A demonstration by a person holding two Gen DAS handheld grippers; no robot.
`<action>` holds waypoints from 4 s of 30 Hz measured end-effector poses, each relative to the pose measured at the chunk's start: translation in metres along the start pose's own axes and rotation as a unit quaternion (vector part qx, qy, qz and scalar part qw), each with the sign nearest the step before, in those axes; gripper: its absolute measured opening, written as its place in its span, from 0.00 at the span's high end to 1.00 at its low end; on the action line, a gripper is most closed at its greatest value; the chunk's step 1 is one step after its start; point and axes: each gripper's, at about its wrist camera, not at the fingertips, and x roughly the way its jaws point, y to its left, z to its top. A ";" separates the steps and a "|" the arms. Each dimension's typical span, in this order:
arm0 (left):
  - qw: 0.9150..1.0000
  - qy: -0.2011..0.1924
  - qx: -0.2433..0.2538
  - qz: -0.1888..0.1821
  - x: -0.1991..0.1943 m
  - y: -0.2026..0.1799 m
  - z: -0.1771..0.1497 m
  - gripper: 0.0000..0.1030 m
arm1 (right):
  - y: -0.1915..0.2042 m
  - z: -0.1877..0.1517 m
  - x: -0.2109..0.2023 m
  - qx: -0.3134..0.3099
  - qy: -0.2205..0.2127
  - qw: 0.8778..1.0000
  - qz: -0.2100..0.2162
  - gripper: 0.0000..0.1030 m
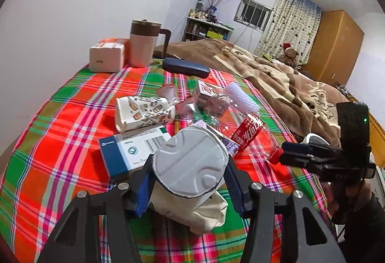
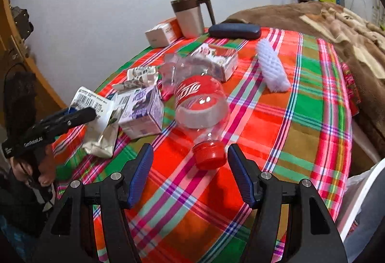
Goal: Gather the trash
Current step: 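Grasp the white cup with the left tool while the right tool grasps the Coca-Cola bottle, then carry the white cup and Coca-Cola bottle over the bin with both tools, then open the right tool to drop the bottle while the left tool lowers the cup into the bin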
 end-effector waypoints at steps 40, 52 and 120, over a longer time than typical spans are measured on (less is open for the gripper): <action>1.000 0.002 -0.008 -0.007 -0.001 -0.002 -0.007 0.48 | 0.019 0.032 0.042 0.027 0.009 0.999 -0.046 0.38; 1.000 -0.006 0.009 -0.024 -0.021 -0.026 -0.010 0.48 | 0.017 -0.009 -0.019 0.089 -0.041 0.994 -0.053 0.38; 0.946 0.119 0.214 -0.211 0.112 -0.312 -0.034 0.47 | -0.113 -0.134 -0.169 0.291 -0.071 0.914 -0.275 0.37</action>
